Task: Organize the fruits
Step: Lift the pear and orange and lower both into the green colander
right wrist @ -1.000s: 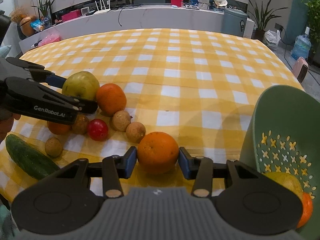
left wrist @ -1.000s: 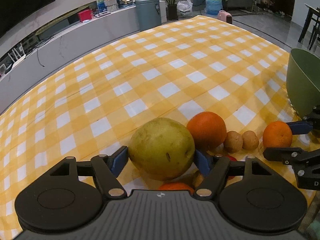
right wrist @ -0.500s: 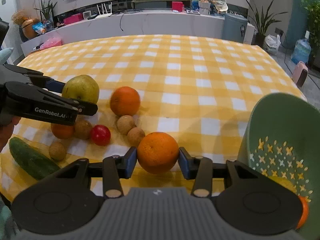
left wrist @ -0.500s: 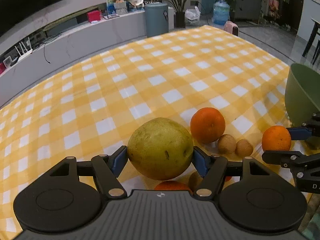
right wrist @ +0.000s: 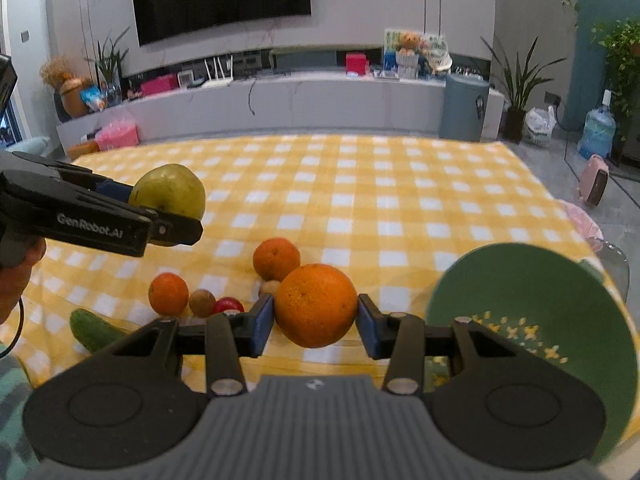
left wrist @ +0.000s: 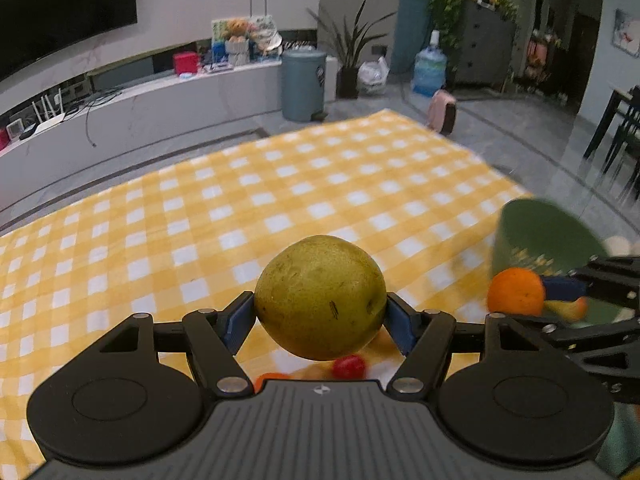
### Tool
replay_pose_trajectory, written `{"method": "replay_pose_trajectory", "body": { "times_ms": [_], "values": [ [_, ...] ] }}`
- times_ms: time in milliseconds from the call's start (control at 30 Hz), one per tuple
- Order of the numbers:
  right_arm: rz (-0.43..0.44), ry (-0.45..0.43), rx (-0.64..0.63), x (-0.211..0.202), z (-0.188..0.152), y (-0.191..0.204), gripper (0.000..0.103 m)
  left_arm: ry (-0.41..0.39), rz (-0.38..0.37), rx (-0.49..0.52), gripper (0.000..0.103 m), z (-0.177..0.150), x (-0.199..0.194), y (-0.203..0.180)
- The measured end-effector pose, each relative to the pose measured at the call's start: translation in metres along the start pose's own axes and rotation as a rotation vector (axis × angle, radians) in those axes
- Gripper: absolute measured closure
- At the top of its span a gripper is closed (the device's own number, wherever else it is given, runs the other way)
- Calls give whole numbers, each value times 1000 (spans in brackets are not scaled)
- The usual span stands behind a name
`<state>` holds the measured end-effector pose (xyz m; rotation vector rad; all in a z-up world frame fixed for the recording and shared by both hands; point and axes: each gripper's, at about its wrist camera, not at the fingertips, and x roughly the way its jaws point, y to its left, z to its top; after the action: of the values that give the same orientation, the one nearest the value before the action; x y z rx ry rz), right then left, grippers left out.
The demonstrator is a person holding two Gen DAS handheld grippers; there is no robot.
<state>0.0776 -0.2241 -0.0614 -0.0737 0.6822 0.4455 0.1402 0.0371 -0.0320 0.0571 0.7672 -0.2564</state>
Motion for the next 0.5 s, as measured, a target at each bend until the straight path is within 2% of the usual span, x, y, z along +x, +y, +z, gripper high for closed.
{"method": "replay_pose_trajectory", "body": {
  "times_ms": [133,267,500],
  "values": [
    [-7,-27,21,-26,-5,-18,61,-28,-52,4,24,9,-15,-22],
    [-48,-44,24,-51,-12,-41,61,-43,-101,42,24,18,-20,-50],
    [-150,-14,68,-79,-29,-95,61,-27,-177,216,24,36,-6,-119]
  ]
}}
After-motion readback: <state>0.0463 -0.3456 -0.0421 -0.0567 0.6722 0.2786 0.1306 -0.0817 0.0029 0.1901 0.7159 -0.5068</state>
